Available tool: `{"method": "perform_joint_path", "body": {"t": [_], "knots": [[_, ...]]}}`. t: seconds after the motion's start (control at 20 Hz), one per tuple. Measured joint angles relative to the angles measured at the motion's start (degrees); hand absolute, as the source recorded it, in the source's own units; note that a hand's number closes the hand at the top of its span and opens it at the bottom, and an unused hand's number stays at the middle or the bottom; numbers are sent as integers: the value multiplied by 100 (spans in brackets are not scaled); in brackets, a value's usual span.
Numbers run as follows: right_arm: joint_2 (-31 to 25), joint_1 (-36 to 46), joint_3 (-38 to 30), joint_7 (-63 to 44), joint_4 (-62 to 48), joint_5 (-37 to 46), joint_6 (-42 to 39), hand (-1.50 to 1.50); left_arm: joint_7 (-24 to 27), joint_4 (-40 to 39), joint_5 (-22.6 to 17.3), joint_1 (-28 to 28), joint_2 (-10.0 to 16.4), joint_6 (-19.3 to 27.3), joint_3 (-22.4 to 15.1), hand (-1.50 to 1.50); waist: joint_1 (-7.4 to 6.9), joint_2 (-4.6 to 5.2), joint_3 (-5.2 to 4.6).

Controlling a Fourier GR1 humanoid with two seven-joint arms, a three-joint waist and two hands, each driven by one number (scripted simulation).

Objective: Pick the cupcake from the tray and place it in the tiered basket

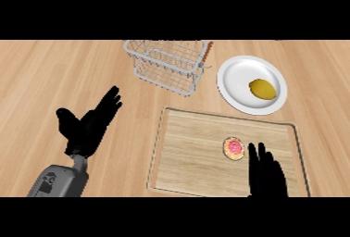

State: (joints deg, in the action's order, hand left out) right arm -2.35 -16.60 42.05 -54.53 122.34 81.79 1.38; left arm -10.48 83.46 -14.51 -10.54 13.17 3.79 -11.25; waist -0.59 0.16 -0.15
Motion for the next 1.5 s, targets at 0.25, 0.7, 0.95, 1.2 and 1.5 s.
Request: {"method": "perform_joint_path", "body": {"t": [0.25, 0.7, 0.95, 1.2, 1.5], "knots": [[76, 675, 104, -500, -509, -128, -208, -150, -56, -27, 63, -36, -57, -49, 118, 0, 31, -9, 10], [128, 589, -127, -410, -1184, 137, 298, -150, -255, 198, 265, 60, -216, -73, 192, 0, 64, -19, 16], [5, 383, -290, -319, -1111, 95, 570, -150, -153, 126, 319, 136, -258, -238, 307, 0, 73, -20, 16], [-24, 433, -489, -155, -1298, -59, 861, -150, -42, 18, 423, 139, -359, -327, 391, 0, 70, -20, 15], [-3, 663, -927, 72, -1573, -404, 1048, -150, -265, 142, 465, 61, -413, -417, 546, 0, 68, -18, 16]]}}
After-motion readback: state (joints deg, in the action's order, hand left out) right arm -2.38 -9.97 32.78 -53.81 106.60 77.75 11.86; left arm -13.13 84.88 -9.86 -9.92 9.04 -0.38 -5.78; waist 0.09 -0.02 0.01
